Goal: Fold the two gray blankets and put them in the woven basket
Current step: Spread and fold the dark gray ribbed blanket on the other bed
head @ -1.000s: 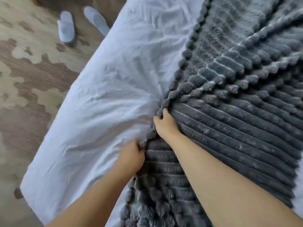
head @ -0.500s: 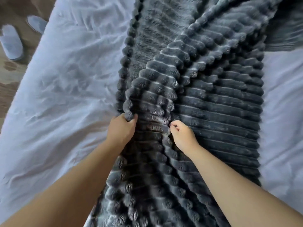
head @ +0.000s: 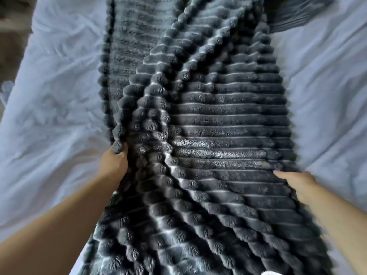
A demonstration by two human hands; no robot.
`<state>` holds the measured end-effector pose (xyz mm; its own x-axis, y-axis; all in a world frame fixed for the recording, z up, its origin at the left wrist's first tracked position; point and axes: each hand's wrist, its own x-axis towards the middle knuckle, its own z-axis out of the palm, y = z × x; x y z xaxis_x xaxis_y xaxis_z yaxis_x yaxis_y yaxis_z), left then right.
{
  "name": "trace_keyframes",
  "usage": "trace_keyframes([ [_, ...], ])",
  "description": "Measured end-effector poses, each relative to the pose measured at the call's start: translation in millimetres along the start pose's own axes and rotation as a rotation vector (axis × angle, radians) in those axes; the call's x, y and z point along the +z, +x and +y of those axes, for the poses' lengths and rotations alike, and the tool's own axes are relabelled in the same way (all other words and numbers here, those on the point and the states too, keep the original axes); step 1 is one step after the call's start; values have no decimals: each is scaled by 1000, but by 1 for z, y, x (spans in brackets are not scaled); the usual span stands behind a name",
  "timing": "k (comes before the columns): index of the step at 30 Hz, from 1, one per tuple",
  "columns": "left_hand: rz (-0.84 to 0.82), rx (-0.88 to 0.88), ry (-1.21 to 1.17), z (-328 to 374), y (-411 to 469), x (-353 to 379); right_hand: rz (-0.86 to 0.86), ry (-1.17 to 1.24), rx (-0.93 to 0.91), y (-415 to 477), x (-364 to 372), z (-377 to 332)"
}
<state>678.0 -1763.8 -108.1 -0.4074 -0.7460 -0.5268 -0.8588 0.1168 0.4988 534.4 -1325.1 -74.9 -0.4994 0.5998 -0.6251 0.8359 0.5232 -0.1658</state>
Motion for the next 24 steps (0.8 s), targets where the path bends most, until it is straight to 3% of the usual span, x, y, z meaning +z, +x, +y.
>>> trace_keyframes([
  [2, -12, -37, -34, 1, -22, -3, -115, 94, -63, -8, -8, 8],
  [6, -54, -91, -34, 26, -82, -33, -171, 210, -235, -48, -64, 11],
  [9, -73, -125, -223, 67, -124, -85, -193, 258, -259, -89, -129, 9],
  [11, -96, -147, -467, 95, -152, -125, -295, 377, -222, -114, -169, 14],
  [14, -284, -180, -794, 113, -188, -171, -485, 563, -240, -133, -211, 29],
  [19, -506, -134, -802, 95, -209, -211, -458, 919, -304, -146, -243, 43],
  [21, -574, -134, -728, 83, -215, -214, -469, 845, -275, -152, -240, 45],
  [24, -713, -167, -527, 67, -232, -216, -600, 535, -281, -169, -236, 51],
])
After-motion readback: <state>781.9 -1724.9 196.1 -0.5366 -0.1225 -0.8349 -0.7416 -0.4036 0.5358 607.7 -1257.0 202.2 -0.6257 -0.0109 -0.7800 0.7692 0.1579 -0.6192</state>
